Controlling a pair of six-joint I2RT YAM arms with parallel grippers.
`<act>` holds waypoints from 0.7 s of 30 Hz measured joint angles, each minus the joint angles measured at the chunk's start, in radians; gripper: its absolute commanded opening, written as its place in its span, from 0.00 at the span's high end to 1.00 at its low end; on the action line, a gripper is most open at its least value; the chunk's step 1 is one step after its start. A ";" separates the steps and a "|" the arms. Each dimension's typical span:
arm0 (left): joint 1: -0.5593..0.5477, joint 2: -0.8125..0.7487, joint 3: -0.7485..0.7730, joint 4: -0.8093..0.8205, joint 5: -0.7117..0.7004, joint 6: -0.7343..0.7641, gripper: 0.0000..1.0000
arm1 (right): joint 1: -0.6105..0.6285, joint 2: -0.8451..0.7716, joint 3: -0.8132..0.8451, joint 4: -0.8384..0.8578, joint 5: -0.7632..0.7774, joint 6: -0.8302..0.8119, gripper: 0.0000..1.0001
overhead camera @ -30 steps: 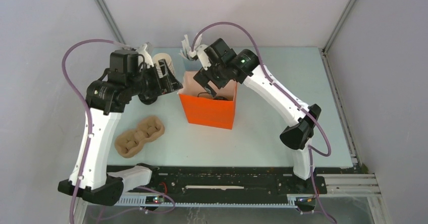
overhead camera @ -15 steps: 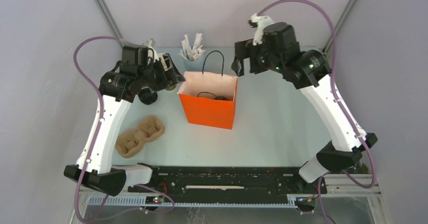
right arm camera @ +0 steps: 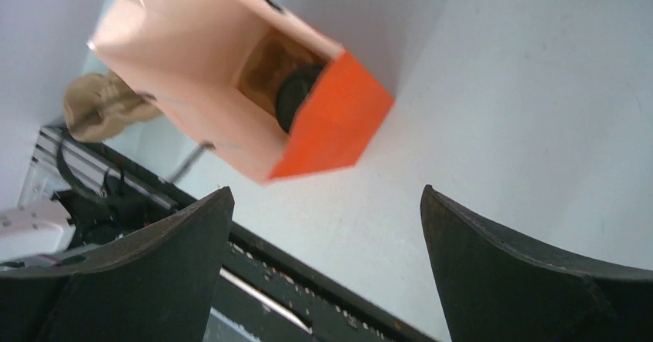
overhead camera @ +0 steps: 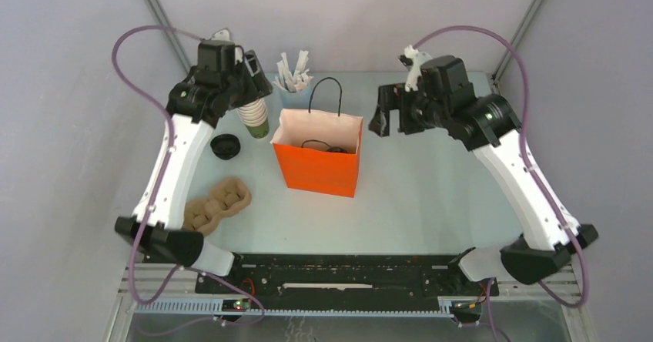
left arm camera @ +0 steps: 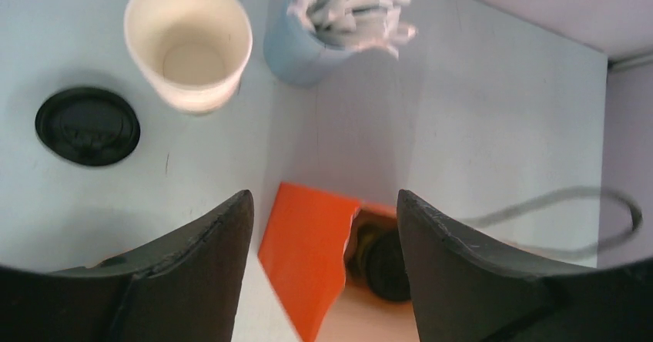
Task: Pack the takeout coffee
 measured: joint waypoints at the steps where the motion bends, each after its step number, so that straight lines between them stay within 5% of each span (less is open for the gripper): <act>1: 0.003 0.037 0.018 0.026 -0.011 0.000 0.29 | -0.006 -0.038 -0.040 -0.004 -0.003 0.000 0.00; 12: 0.015 0.551 0.387 0.140 -0.067 0.085 0.53 | -0.175 -0.442 -0.285 -0.057 -0.036 0.006 0.00; 21: 0.017 0.640 0.421 0.119 -0.094 0.126 0.44 | -0.210 -0.456 -0.277 -0.098 -0.060 -0.024 0.00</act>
